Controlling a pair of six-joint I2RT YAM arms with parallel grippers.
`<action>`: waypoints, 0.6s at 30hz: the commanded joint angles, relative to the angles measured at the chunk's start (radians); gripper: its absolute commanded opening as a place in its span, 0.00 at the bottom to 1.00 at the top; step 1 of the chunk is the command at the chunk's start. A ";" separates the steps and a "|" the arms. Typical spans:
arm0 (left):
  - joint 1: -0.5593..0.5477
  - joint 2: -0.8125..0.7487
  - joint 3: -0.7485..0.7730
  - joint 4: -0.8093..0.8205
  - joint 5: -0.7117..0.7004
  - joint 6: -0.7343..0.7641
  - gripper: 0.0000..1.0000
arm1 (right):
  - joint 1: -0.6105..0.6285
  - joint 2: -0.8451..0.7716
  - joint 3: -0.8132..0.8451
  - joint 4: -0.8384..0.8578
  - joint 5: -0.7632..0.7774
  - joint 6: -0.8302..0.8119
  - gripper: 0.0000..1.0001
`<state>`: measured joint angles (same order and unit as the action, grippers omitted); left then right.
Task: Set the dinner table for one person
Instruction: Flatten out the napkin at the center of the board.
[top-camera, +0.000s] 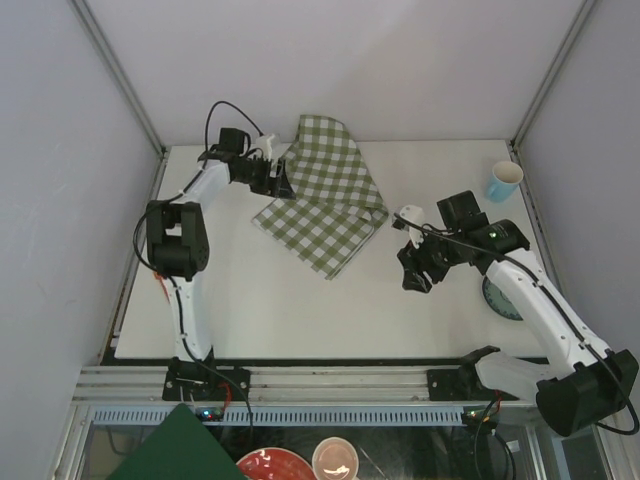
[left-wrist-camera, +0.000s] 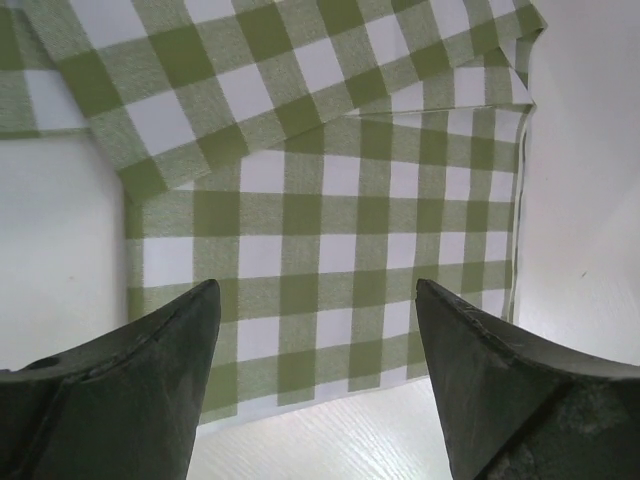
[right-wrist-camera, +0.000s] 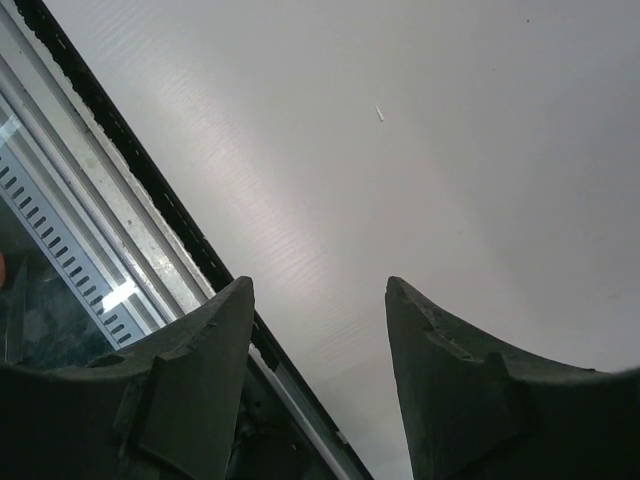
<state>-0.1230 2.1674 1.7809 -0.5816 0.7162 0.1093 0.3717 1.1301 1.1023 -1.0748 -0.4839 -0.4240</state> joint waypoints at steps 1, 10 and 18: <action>0.016 0.003 0.085 -0.141 -0.035 0.088 0.82 | -0.009 -0.035 0.025 -0.008 -0.016 -0.007 0.56; 0.072 -0.089 -0.100 -0.158 -0.121 0.137 0.82 | -0.001 -0.030 0.025 0.002 -0.024 -0.003 0.56; 0.099 -0.062 -0.049 -0.174 -0.140 0.199 0.84 | 0.012 -0.030 0.022 -0.020 -0.041 -0.006 0.56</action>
<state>-0.0319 2.1372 1.6814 -0.7391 0.5777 0.2504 0.3752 1.1137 1.1023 -1.0969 -0.4992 -0.4240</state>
